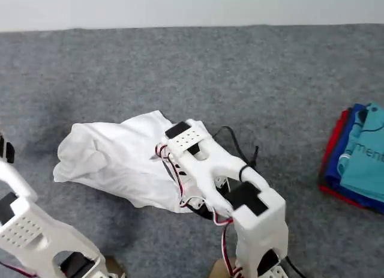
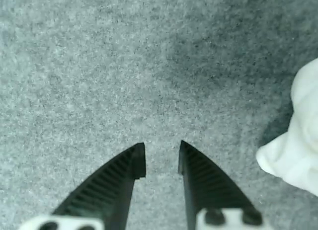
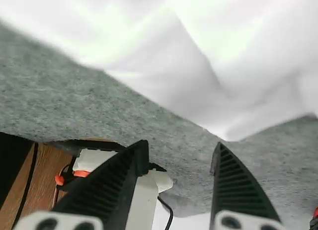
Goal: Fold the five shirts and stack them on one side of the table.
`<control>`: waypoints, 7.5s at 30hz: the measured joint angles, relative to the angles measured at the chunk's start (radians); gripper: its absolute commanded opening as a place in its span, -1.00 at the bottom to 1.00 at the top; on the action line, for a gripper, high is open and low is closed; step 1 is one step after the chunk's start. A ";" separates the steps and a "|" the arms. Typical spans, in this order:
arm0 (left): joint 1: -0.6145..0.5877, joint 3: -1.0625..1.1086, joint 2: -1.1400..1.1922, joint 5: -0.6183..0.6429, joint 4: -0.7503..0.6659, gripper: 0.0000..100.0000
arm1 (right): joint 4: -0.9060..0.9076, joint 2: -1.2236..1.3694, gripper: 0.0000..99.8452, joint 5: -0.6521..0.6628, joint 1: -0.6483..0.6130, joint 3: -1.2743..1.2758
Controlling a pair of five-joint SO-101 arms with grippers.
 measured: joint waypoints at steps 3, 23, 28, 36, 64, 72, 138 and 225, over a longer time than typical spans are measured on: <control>0.009 0.000 0.000 0.000 0.000 -0.78 | -0.021 0.051 -0.57 0.000 0.014 -0.038; 0.043 0.000 0.000 0.000 0.000 -0.78 | 0.012 0.198 -0.98 0.002 0.269 -0.474; 0.071 0.000 0.000 0.000 0.000 -0.78 | 0.012 0.068 -0.98 0.044 0.371 -0.654; 0.140 0.000 0.000 0.003 0.000 -0.78 | 0.012 -0.054 -0.98 0.052 0.499 -0.783; 0.153 0.046 -0.172 0.003 0.064 -0.91 | -0.316 -0.470 -0.98 0.107 0.023 -0.783; 0.161 0.046 -0.316 0.003 0.095 -0.91 | -0.358 -0.470 -0.98 0.199 0.473 -0.783; 0.084 0.153 -0.344 0.115 0.106 -0.91 | 0.011 0.333 -0.98 -0.106 0.187 -0.816; 0.153 0.210 -0.344 0.118 0.063 -0.91 | 0.011 -0.311 -0.98 0.167 0.324 -0.230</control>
